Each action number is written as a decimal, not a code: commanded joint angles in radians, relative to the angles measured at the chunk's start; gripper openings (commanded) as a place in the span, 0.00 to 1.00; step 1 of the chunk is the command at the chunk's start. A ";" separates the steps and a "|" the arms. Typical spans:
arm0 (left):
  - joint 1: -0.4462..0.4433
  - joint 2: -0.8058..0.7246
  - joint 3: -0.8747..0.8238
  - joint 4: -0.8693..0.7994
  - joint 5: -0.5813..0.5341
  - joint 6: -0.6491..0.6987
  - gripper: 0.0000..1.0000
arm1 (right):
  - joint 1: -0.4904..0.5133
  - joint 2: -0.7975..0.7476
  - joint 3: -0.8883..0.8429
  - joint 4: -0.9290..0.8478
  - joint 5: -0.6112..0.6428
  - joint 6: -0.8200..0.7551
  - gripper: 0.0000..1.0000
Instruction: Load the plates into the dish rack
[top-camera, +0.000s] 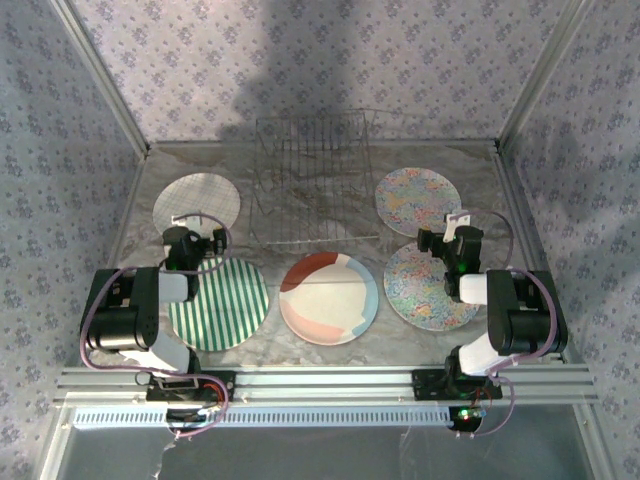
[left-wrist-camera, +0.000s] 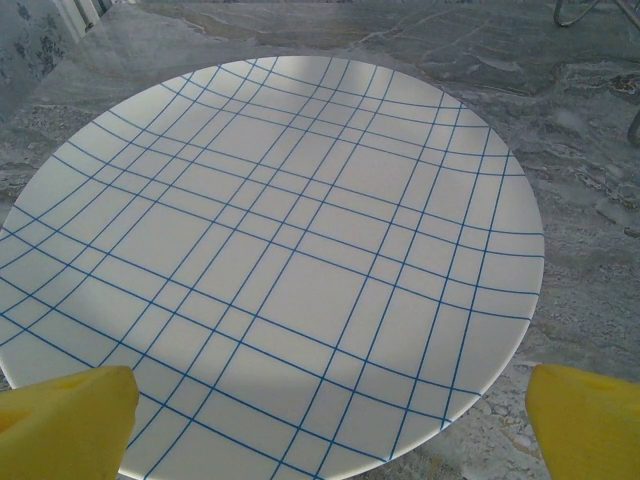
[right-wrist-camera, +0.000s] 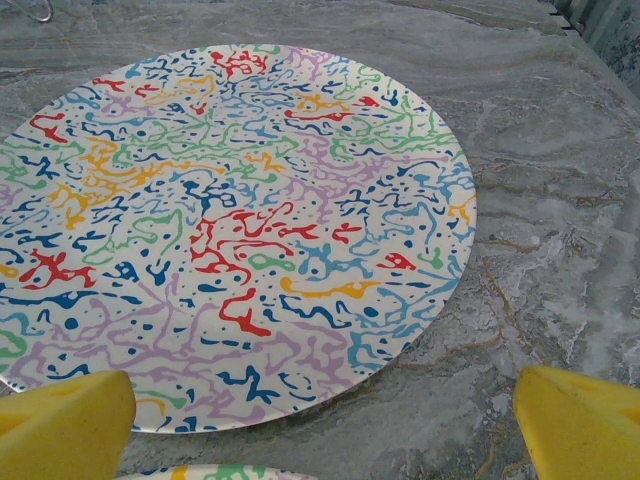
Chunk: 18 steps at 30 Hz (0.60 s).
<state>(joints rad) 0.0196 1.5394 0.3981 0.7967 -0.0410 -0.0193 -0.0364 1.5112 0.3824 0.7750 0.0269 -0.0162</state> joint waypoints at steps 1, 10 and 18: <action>-0.002 -0.003 0.018 0.013 0.002 -0.003 0.99 | 0.002 0.008 0.016 0.004 0.000 -0.010 0.99; -0.015 -0.007 0.008 0.030 0.008 0.013 1.00 | 0.003 0.007 0.016 0.004 0.000 -0.011 0.99; 0.008 -0.003 0.020 0.008 0.037 -0.007 0.99 | -0.003 0.009 0.019 0.002 -0.010 -0.007 0.99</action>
<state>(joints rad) 0.0204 1.5394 0.3981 0.7971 -0.0292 -0.0189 -0.0368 1.5112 0.3824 0.7750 0.0265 -0.0166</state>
